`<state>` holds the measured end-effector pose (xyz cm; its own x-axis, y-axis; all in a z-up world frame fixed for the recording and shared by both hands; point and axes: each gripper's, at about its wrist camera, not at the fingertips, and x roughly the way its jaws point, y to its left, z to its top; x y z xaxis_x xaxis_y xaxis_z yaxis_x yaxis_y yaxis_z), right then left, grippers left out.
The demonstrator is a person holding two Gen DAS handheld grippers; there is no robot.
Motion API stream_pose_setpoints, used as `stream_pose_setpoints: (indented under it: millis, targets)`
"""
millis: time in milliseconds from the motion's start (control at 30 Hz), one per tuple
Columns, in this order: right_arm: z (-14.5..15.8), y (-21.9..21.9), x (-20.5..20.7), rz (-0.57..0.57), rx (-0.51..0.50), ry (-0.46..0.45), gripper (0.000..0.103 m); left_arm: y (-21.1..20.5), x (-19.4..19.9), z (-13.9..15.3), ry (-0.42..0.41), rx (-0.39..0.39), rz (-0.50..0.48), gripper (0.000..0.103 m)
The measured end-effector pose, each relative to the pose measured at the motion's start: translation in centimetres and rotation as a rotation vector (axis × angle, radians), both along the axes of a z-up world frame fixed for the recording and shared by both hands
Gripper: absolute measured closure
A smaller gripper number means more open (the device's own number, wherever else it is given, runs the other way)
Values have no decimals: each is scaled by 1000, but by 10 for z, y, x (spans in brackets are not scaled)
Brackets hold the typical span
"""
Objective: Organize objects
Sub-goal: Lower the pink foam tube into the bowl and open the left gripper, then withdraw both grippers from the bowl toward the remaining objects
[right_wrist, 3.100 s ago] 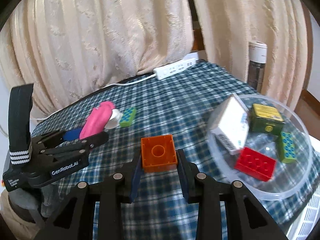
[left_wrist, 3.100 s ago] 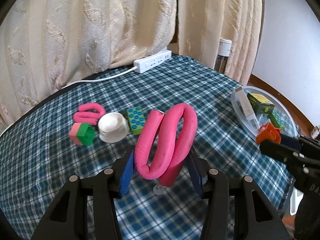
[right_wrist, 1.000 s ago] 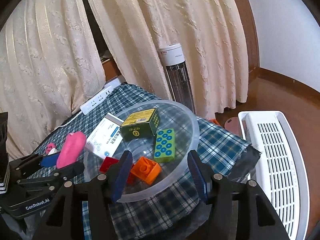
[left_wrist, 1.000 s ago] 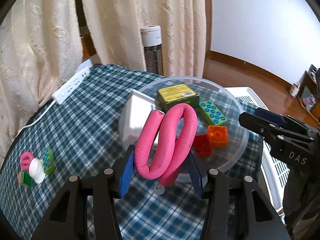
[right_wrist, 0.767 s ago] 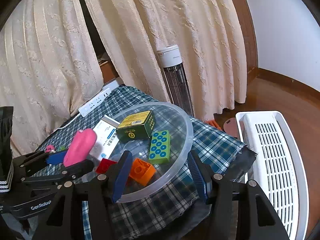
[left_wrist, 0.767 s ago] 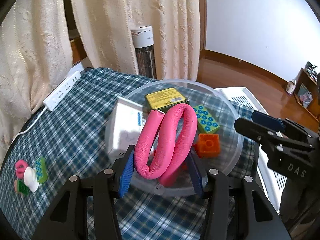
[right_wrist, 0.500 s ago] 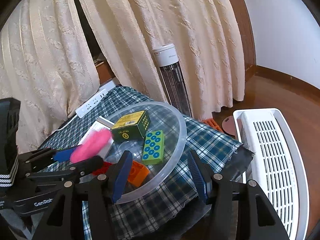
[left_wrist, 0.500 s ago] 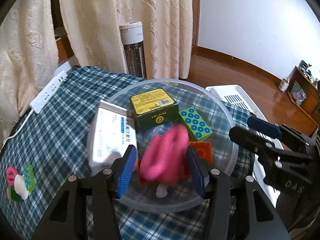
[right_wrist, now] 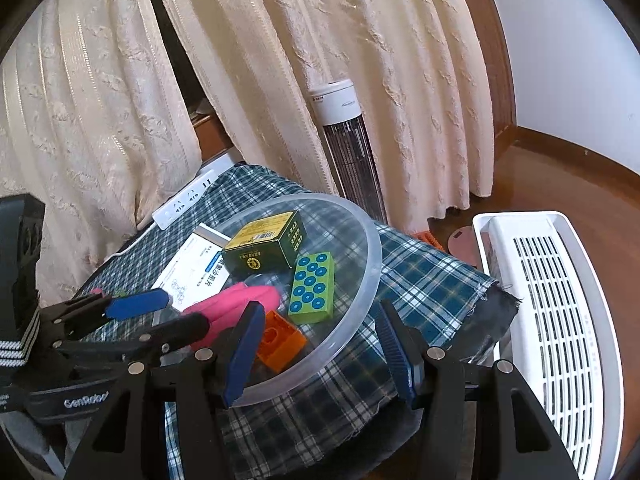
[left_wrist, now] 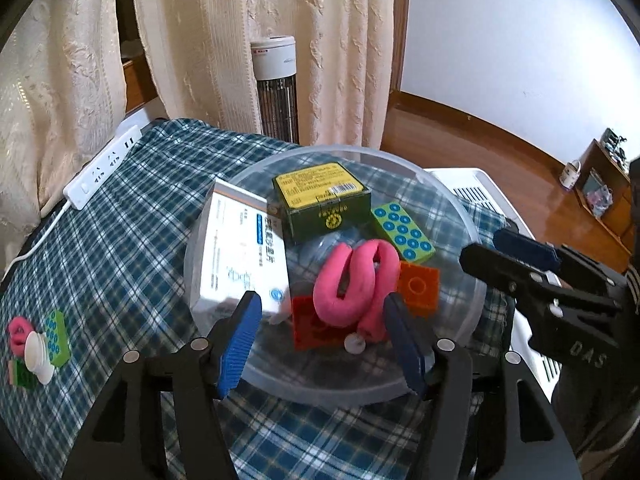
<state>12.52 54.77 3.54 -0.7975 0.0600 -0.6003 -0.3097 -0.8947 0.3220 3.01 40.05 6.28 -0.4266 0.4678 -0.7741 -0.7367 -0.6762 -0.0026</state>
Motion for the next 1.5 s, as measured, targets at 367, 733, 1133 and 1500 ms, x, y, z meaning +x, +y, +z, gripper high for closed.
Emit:
stream_pose_setpoints:
  millis: [367,733,1133,1500]
  targets:
    - [-2,0,0,0,-4,-1,42,-1,-16,-7,13,-15,80,38]
    - [-4,-1,-4,-4,-16,-7,42,7,-27,-6,55,-22,97,35]
    - [5,-13,-4,4,1,-3,42,-7,-24,-4,56,-26,117,33]
    - [13,-34,-5,37,17,-1,42,-37,-19,7,49,15,146,28]
